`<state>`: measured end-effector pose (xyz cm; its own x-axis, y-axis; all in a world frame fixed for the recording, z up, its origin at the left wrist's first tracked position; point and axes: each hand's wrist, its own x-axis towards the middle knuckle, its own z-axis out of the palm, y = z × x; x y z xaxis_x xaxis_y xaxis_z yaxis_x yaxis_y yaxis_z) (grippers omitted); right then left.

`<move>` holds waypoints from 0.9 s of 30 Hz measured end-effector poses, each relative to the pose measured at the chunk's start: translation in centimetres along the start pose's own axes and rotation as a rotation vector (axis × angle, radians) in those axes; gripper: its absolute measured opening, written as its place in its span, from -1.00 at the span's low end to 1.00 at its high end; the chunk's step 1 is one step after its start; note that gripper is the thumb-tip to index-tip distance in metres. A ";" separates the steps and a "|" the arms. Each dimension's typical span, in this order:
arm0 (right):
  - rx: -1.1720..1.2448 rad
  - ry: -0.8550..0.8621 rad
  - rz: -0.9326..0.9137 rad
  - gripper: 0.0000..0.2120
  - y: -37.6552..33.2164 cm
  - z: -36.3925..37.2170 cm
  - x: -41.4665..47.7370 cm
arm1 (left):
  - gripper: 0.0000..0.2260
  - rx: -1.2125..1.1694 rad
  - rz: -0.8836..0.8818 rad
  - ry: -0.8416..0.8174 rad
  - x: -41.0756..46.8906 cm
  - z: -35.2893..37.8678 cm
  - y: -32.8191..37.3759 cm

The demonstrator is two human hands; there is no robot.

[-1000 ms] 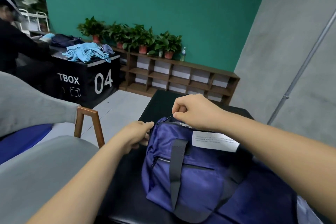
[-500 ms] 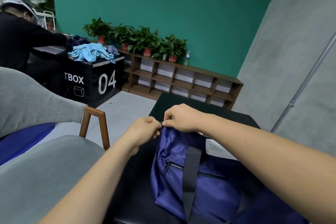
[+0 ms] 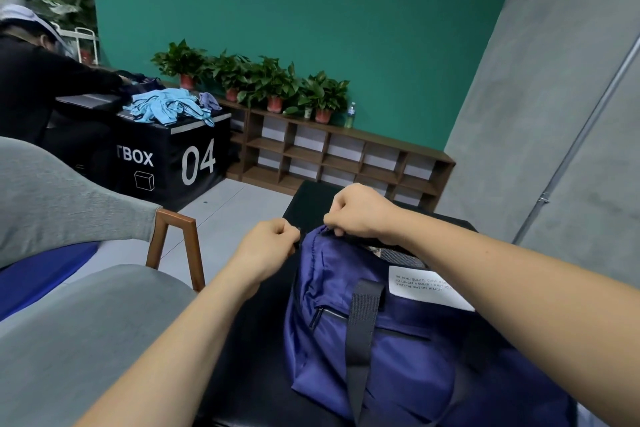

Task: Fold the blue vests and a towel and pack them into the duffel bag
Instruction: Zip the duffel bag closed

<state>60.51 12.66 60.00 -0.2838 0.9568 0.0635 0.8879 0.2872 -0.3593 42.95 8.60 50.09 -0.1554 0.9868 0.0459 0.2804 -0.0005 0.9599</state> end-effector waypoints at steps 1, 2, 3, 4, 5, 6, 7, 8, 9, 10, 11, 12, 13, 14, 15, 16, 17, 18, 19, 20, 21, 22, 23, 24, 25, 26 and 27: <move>0.040 -0.010 0.033 -0.82 0.4 -0.3 0.0 | -0.77 -0.016 -0.005 0.009 0.1 0.0 0.0; 0.073 -0.013 0.061 -0.83 0.9 -0.6 0.0 | -0.78 -0.036 -0.011 0.016 0.2 -0.1 -0.1; 0.097 -0.010 0.085 -0.84 1.5 -0.9 -0.1 | -0.78 -0.052 -0.017 0.023 0.2 -0.3 -0.1; 0.117 -0.003 0.105 -0.84 2.1 -1.3 -0.3 | -0.79 -0.062 -0.019 0.029 0.3 -0.6 -0.2; 0.135 0.006 0.121 -0.85 2.8 -1.7 -0.6 | -0.79 -0.065 -0.019 0.034 0.3 -0.8 -0.3; 0.142 0.016 0.134 -0.85 3.5 -2.2 -0.9 | -0.78 -0.065 -0.019 0.038 0.3 -1.0 -0.4; 0.140 0.025 0.141 -0.85 4.3 -2.6 -1.4 | -0.78 -0.060 -0.017 0.042 0.2 -1.0 -0.4; 0.133 0.034 0.151 -0.85 5.1 -3.1 -1.9 | -0.77 -0.052 -0.015 0.046 0.2 -1.0 -0.5; 0.127 0.043 0.163 -0.84 6.0 -3.6 -2.4 | -0.77 -0.045 -0.013 0.047 0.2 -1.0 -0.5; 0.126 0.049 0.176 -0.84 6.9 -4.1 -3.0 | -0.77 -0.044 -0.013 0.045 0.2 -0.9 -0.4; 0.125 0.053 0.190 -0.84 7.8 -4.6 -3.6 | -0.77 -0.047 -0.014 0.040 0.1 -0.8 -0.4; 0.120 0.055 0.205 -0.84 8.7 -5.1 -4.1 | -0.78 -0.050 -0.015 0.037 0.1 -0.8 -0.4; 0.110 0.058 0.221 -0.84 9.5 -5.6 -4.7 | -0.78 -0.050 -0.013 0.036 0.0 -0.8 -0.3; 0.104 0.060 0.238 -0.85 10.3 -6.1 -5.3 | -0.78 -0.048 -0.011 0.038 0.0 -0.9 -0.3; 0.108 0.063 0.254 -0.86 11.2 -6.6 -5.8 | -0.77 -0.041 -0.007 0.040 -0.1 -0.9 -0.3; 0.117 0.068 0.267 -0.87 11.9 -7.1 -6.4 | -0.76 -0.031 -0.003 0.044 -0.2 -0.9 -0.3; 0.125 0.075 0.277 -0.87 12.6 -7.6 -7.0 | -0.76 -0.020 -0.003 0.048 -0.3 -0.9 -0.3; 0.125 0.085 0.285 -0.87 13.3 -8.2 -7.5 | -0.76 -0.017 -0.004 0.052 -0.4 -0.8 -0.2; 0.117 0.099 0.296 -0.87 13.9 -8.7 -8.1 | -0.75 -0.016 -0.006 0.052 -0.6 -0.7 -0.2; 0.102 0.113 0.306 -0.87 14.5 -9.2 -8.7 | -0.75 -0.016 -0.009 0.052 -0.7 -0.7 -0.1; 0.091 0.127 0.319 -0.87 15.0 -9.7 -9.3 | -0.74 -0.014 -0.006 0.053 -0.9 -0.6 -0.1; 0.084 0.139 0.336 -0.87 15.6 -10.2 -10.0 | -0.73 -0.010 -0.003 0.054 -1.0 -0.3 0.0; 0.082 0.144 0.350 -0.87 16.0 -10.6 -10.4 | -0.73 -0.010 -0.006 0.062 -1.1 -0.5 -0.2; 0.084 0.152 0.367 -0.87 16.5 -11.0 -10.9 | -0.72 -0.012 -0.005 0.070 -1.2 -0.4 -0.2; 0.088 0.162 0.381 -0.87 17.1 -11.3 -11.4 | -0.72 -0.016 -0.004 0.076 -1.3 -0.3 -0.1; 0.090 0.169 0.394 -0.87 17.6 -11.7 -11.8 | -0.71 -0.018 -0.003 0.081 -1.4 -0.2 -0.1; 0.088 0.176 0.405 -0.87 18.1 -11.9 -12.2 | -0.71 -0.015 -0.003 0.083 -1.6 -0.1 0.0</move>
<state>84.38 6.74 63.83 0.1534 0.9866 0.0562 0.8784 -0.1101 -0.4651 43.08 7.05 50.06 -0.2344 0.9700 0.0651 0.2652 -0.0006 0.9642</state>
